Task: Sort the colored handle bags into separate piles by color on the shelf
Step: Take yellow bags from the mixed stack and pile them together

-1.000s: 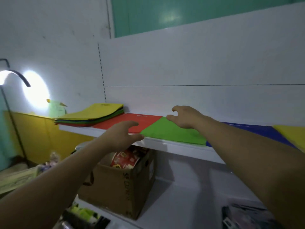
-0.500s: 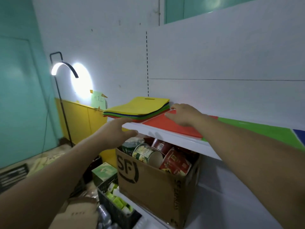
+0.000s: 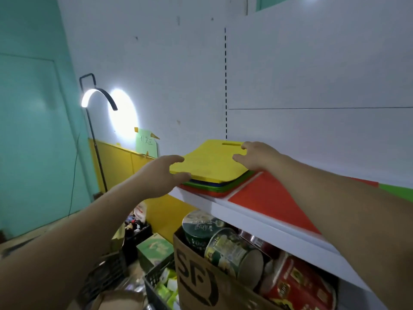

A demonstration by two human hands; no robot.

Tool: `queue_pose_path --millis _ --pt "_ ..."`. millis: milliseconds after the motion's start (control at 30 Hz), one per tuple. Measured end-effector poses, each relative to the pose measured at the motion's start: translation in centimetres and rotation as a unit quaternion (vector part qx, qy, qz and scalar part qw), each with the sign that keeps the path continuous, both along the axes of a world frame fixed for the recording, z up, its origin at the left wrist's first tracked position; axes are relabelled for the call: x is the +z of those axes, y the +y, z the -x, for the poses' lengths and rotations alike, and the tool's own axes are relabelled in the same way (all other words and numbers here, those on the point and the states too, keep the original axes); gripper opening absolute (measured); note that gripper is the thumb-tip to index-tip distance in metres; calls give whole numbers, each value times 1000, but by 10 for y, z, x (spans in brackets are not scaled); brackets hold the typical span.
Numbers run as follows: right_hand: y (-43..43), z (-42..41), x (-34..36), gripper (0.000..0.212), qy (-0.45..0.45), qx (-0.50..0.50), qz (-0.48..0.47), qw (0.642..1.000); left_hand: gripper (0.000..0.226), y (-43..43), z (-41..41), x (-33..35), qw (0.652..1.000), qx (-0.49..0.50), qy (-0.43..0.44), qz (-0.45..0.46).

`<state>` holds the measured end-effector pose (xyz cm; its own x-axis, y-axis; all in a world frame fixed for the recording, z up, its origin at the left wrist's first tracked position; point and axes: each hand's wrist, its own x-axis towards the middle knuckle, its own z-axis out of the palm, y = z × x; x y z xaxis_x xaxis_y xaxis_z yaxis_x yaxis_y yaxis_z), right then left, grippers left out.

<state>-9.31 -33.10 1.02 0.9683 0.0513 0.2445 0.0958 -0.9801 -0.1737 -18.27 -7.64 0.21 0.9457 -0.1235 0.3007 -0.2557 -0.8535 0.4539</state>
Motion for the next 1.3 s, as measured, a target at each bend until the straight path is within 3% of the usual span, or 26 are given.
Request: queue_pose_path --millis 400,667,833,1100,1300 --pt "11 -59 -16 74 15 -145 6 989 54 28 -143 0 994 -103 16 -26" --pt "36 -43 -26 70 -4 -281 -54 958 62 40 -197 -6 964 -218 63 -139" --pt "46 -30 -35 64 -86 -296 -79 948 62 39 -201 -20 957 -259 83 -101" --pt "49 -20 -42 43 -285 -193 -79 936 68 41 -200 -24 964 -245 71 -79" --pt "52 -18 -36 33 -416 -122 -78 898 78 48 -201 -26 974 -210 88 12"
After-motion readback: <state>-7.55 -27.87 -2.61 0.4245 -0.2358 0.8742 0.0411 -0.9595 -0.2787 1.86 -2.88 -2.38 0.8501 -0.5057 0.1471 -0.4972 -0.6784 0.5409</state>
